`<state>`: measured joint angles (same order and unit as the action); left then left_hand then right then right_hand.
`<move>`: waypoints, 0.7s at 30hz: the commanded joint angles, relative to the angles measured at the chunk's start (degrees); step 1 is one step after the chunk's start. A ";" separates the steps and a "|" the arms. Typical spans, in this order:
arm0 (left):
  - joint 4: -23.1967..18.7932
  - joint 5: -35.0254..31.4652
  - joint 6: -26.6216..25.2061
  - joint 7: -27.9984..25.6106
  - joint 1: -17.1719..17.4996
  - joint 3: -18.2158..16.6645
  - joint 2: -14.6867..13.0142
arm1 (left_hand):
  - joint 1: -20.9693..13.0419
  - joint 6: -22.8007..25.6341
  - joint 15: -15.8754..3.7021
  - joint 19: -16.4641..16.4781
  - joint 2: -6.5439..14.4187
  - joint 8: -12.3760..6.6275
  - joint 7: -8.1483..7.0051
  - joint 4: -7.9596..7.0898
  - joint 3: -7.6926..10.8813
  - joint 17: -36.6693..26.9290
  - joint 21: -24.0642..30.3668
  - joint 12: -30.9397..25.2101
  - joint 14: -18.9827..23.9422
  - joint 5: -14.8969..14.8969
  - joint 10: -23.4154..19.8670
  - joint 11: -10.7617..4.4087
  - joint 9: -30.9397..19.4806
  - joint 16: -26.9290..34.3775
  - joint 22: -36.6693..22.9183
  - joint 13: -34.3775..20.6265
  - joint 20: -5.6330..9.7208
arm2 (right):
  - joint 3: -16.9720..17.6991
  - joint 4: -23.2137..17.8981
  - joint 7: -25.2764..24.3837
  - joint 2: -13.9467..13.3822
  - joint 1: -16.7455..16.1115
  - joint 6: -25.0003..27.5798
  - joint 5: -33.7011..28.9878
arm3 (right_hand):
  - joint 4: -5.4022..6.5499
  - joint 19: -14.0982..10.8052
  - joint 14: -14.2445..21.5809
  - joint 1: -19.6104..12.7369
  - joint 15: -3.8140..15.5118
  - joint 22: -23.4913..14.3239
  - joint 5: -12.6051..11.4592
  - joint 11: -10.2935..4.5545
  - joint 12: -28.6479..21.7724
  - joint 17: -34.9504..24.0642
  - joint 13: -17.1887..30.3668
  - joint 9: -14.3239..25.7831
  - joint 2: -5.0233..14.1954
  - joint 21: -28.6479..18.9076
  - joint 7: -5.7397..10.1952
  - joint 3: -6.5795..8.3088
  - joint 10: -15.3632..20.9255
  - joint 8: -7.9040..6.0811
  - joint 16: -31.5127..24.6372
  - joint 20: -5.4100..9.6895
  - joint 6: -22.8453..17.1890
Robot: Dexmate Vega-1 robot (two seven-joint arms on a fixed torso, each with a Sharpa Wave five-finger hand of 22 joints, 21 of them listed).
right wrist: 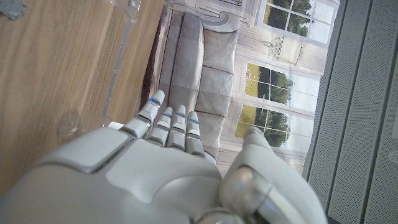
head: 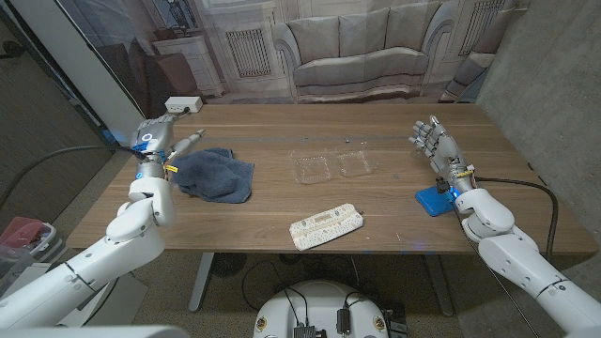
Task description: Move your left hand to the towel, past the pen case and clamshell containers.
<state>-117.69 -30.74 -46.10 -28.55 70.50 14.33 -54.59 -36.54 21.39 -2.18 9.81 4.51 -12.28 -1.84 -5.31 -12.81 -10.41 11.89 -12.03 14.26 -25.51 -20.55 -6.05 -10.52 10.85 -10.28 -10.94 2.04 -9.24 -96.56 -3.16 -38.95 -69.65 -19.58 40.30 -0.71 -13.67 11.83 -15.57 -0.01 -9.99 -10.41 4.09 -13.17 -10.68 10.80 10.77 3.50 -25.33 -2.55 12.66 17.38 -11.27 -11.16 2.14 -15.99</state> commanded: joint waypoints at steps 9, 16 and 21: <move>1.57 6.32 -2.17 3.18 -4.76 3.63 -2.07 | -0.46 1.46 -3.04 1.05 0.19 -0.51 0.18 -0.03 -0.89 -0.12 0.37 -0.39 1.36 -0.34 -1.21 0.14 -0.29 0.62 -0.09 -0.13 3.91 | -0.47 0.48 -0.20 0.63 0.44 0.00 -0.13 | -0.01 -0.44 0.67 0.03 -0.12 -0.21 -0.22 0.10 -0.02 -0.08 0.20 0.33 0.20 0.49 -0.07 -0.30 0.58 -0.27 -0.11 1.46 -0.67; 1.70 8.79 -2.98 4.62 -6.08 4.79 -2.67 | -0.49 1.89 -2.99 1.14 0.22 -0.56 0.27 -0.06 -1.04 -0.12 0.35 -0.38 1.55 -0.37 -1.46 0.31 -0.29 0.60 -0.10 -0.13 3.83 | -0.50 0.36 -0.38 0.64 0.36 -0.01 -0.25 | -0.02 -0.52 0.69 0.04 -0.15 -0.22 -0.23 0.11 -0.01 -0.08 0.20 0.33 0.22 0.64 -0.06 -0.33 0.64 -0.24 -0.09 1.43 -0.62; 1.55 9.67 -3.98 5.71 -7.47 6.33 -3.50 | -0.51 2.23 -2.85 1.24 0.24 -0.61 0.45 -0.09 -1.16 -0.12 0.35 -0.42 1.75 -0.38 -1.74 0.42 -0.29 0.61 -0.10 -0.13 3.67 | -0.48 0.23 -0.54 0.59 0.27 0.13 -0.26 | -0.03 -0.53 0.72 0.05 -0.20 -0.22 -0.22 -0.02 0.00 -0.09 0.20 0.33 0.23 0.74 0.00 -0.35 0.64 -0.22 -0.09 1.47 -0.60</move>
<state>-116.28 -24.22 -48.42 -25.08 65.70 18.18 -56.81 -36.76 22.93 -2.19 10.61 4.74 -12.63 -1.49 -5.54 -13.52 -10.41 11.96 -12.14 15.48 -25.51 -21.67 -5.71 -10.52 11.31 -10.27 -10.94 2.05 -9.64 -96.17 -3.27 -38.43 -69.31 -19.57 40.15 -0.71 -13.87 12.13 -15.57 -0.31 -9.98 -10.41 4.09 -13.17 -10.68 10.80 10.78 3.49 -24.79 -2.56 12.66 17.38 -11.27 -11.16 2.35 -15.98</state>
